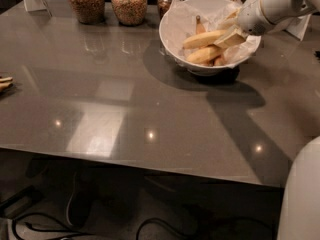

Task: Pick banana from white bowl

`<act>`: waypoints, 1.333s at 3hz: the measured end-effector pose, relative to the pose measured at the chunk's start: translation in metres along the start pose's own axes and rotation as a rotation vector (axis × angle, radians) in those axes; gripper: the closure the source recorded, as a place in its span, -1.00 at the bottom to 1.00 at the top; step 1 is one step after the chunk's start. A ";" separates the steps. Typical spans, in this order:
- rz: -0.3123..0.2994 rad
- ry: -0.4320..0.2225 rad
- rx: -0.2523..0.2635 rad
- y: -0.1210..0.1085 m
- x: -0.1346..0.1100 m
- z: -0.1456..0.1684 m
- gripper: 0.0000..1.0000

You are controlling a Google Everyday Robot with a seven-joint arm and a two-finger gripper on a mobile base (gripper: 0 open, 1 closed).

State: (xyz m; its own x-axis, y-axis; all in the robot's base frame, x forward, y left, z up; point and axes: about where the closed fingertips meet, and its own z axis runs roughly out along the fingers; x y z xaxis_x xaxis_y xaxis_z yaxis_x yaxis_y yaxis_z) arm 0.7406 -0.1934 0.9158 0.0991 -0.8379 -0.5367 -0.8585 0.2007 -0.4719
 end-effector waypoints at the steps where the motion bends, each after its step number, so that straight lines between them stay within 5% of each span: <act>1: -0.026 -0.004 -0.006 0.002 -0.010 -0.009 1.00; 3: -0.028 -0.047 0.075 -0.003 -0.038 -0.059 1.00; 4: 0.027 -0.129 0.131 0.000 -0.046 -0.089 1.00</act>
Offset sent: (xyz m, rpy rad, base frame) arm -0.0343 0.0001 0.0695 0.0105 -0.0941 0.0109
